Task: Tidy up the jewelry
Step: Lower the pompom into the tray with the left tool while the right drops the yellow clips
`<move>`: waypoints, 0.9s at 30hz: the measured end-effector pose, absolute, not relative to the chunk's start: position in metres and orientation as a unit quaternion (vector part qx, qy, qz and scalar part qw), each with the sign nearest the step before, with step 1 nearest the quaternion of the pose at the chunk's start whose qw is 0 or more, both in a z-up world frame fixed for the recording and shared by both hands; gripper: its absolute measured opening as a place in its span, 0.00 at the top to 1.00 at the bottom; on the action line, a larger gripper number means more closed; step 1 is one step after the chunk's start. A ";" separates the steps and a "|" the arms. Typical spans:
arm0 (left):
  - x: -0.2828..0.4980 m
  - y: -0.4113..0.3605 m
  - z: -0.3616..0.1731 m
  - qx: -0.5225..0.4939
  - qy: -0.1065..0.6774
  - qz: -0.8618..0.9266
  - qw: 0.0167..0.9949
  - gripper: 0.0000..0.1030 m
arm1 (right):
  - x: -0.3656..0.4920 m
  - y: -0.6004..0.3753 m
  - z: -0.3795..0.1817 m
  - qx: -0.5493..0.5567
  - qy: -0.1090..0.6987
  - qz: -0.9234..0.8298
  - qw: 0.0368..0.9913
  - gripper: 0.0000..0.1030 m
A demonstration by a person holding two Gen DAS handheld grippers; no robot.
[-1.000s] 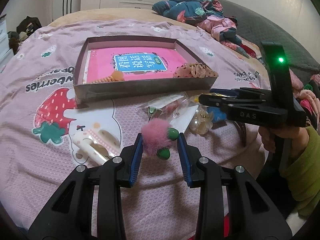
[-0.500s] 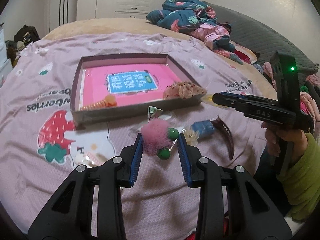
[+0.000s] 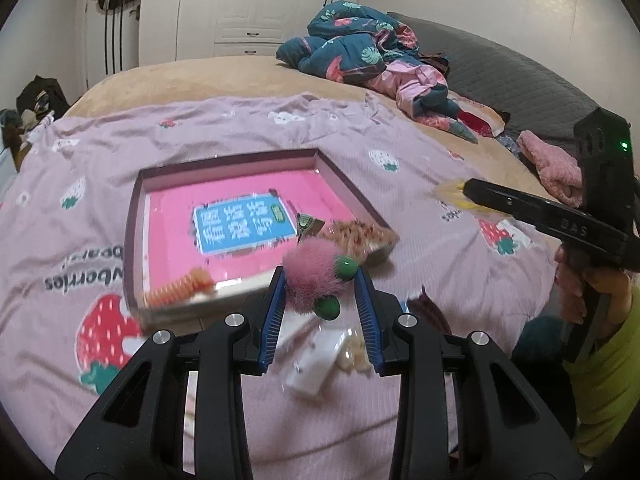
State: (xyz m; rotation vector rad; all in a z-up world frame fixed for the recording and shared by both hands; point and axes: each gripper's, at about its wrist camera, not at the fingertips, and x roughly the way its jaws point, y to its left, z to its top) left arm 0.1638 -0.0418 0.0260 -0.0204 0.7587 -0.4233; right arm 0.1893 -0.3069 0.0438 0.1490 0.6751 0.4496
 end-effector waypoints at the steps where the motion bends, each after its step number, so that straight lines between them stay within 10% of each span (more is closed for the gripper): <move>1: 0.167 -0.042 0.027 -0.010 0.366 -0.204 0.908 0.74 | 0.190 -0.307 0.046 0.073 0.326 0.218 0.917 0.64; 27: 0.251 -0.014 0.000 -0.033 0.383 -0.157 0.910 0.74 | 0.282 -0.256 0.050 0.053 0.337 0.219 0.914 0.64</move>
